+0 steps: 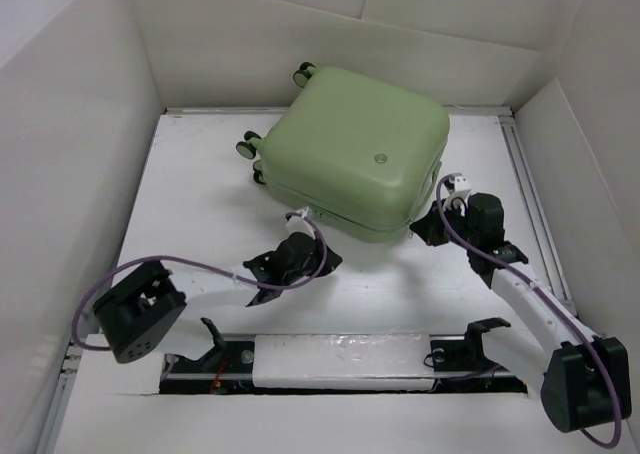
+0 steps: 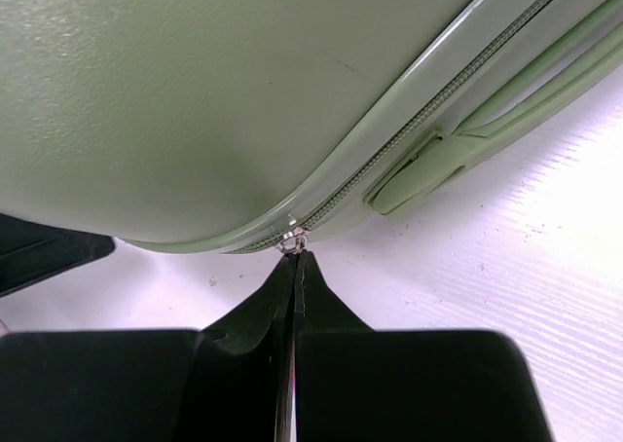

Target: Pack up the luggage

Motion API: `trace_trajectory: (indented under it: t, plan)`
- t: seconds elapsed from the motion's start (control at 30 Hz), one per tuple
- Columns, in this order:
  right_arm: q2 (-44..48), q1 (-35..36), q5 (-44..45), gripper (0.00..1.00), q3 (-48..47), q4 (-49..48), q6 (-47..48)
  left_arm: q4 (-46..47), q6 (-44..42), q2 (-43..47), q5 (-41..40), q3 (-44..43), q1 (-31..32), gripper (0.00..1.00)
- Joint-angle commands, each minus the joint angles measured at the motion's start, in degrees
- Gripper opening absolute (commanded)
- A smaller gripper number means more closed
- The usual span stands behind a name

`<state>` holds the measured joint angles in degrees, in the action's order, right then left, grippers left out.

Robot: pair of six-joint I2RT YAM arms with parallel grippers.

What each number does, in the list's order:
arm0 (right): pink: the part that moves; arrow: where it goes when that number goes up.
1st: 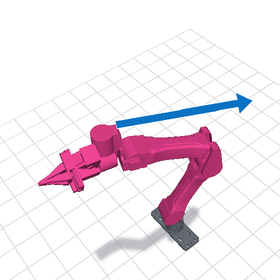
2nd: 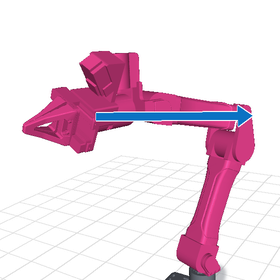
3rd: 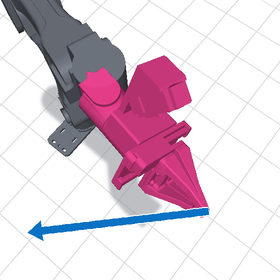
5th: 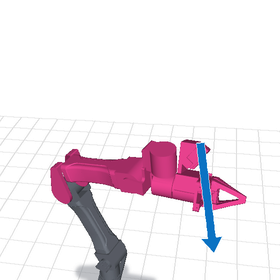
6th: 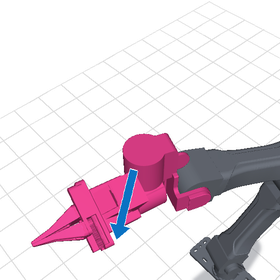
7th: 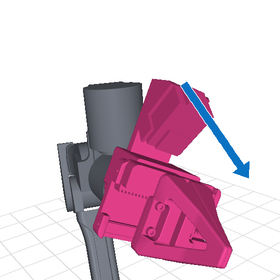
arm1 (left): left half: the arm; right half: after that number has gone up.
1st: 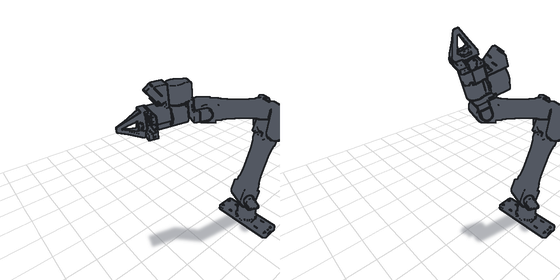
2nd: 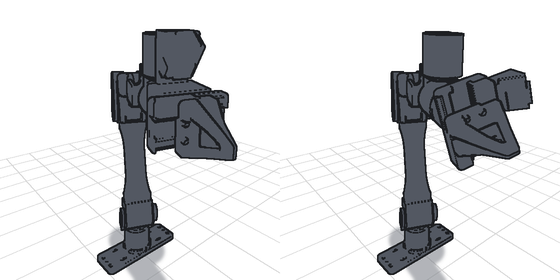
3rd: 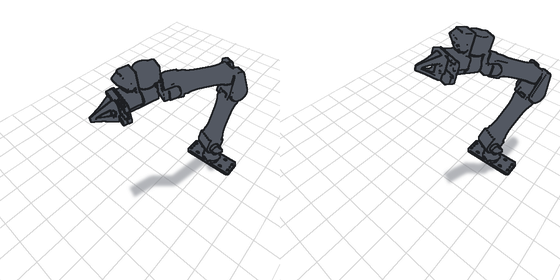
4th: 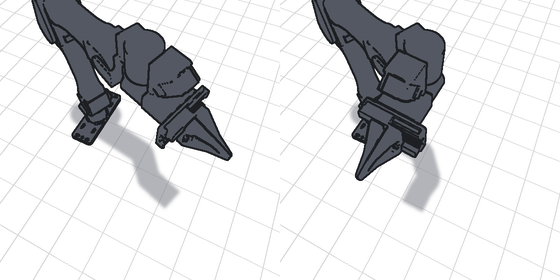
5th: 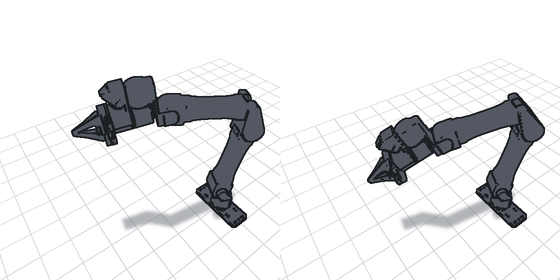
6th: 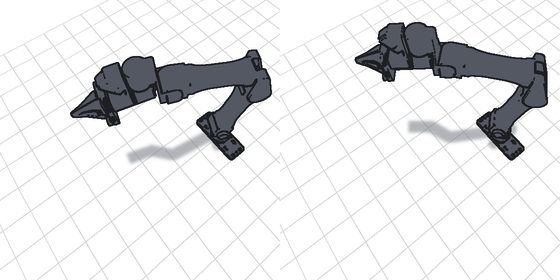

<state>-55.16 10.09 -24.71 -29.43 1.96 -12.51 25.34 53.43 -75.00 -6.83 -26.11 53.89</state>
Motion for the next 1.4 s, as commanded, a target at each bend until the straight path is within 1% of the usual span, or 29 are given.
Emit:
trace_trajectory:
  t: [0.0, 0.03, 0.07, 0.17, 0.2, 0.3, 0.33, 0.43, 0.47, 0.57, 0.6, 0.73, 0.8, 0.83, 0.9, 0.93, 0.97, 1.07, 1.13, 1.23, 1.37]
  plan:
    - [3.6, -0.5, -1.2, 0.0, -2.7, -6.1, 1.8, 11.2, -0.7, -4.9, 0.2, -4.6, 0.1, 0.0]
    - [3.6, 0.2, -1.2, 0.0, -1.1, -6.1, 1.8, 15.0, -0.7, -6.2, 0.8, -5.2, 0.1, 0.0]
    - [4.8, 0.7, -1.2, 0.0, 0.0, -6.1, 1.2, 16.4, 0.1, -9.0, 0.8, -6.2, -0.4, 0.0]
    - [7.1, 3.3, 0.9, 0.0, 4.1, -6.6, -0.7, 20.6, 0.8, -13.4, 2.2, -8.8, -0.5, 0.0]
    - [9.3, 4.1, 0.9, 0.0, 5.2, -7.1, -2.1, 21.9, 1.4, -16.1, 2.9, -8.8, -0.5, 0.0]
    - [15.0, 8.3, 3.8, 0.0, 8.5, -7.1, -4.7, 27.8, 3.3, -20.3, 3.4, -10.2, -0.5, 0.0]
    - [16.3, 11.0, 5.7, 0.0, 9.0, -7.1, -6.4, 29.0, 3.9, -21.2, 4.3, -10.7, -1.0, 0.0]
    - [20.6, 15.0, 8.6, 0.0, 10.4, -5.9, -9.7, 30.5, 4.5, -24.7, 5.4, -13.3, -1.0, 0.0]
    - [21.4, 18.0, 9.7, 0.0, 10.4, -5.9, -10.5, 30.5, 4.5, -25.5, 5.4, -13.9, -1.0, 0.0]
    - [21.9, 23.1, 16.6, 0.0, 10.4, -5.9, -12.0, 32.7, 5.5, -28.0, 6.8, -15.1, -1.0, 0.0]
    - [21.0, 26.3, 20.4, 0.0, 9.8, -5.9, -12.0, 33.4, 6.2, -28.0, 6.8, -15.1, -1.0, 0.0]
    - [14.7, 32.6, 25.5, 0.0, 9.3, -8.5, -13.7, 34.5, 6.8, -29.2, 7.5, -16.3, -1.0, 0.0]
    - [10.3, 35.3, 27.1, 0.0, 8.7, -11.3, -14.9, 34.5, 6.8, -29.2, 7.5, -16.3, -0.4, 0.0]
    - [8.9, 38.7, 29.5, 0.0, 7.9, -12.1, -14.9, 34.5, 6.8, -29.2, 7.5, -16.8, -0.4, 0.0]
    - [5.3, 42.1, 32.2, 0.0, 5.4, -12.8, -15.8, 34.5, 6.8, -29.8, 8.1, -16.8, -0.4, 0.0]
    - [4.3, 45.5, 33.6, 0.0, 4.4, -12.8, -16.5, 34.5, 6.8, -29.8, 8.1, -17.3, -0.4, 0.0]
    - [3.5, 47.0, 36.7, 0.0, 2.6, -12.8, -16.5, 35.1, 6.8, -30.4, 9.0, -17.3, -0.4, 0.0]
    - [0.1, 51.4, 41.0, 0.0, -0.3, -12.8, -17.1, 37.8, 7.3, -31.5, 10.4, -17.3, -0.9, 0.0]
    - [-2.4, 52.7, 42.7, 0.0, -2.6, -12.8, -17.6, 39.6, 8.1, -32.1, 11.1, -16.8, -1.4, 0.0]
    - [-6.1, 52.8, 44.0, 0.0, -5.4, -13.3, -17.6, 43.7, 9.6, -33.3, 13.1, -14.5, -2.6, 0.0]
    - [-11.1, 52.8, 45.6, 0.0, -8.4, -13.3, -18.2, 45.1, 9.6, -32.4, 13.1, -11.7, -2.6, 0.0]
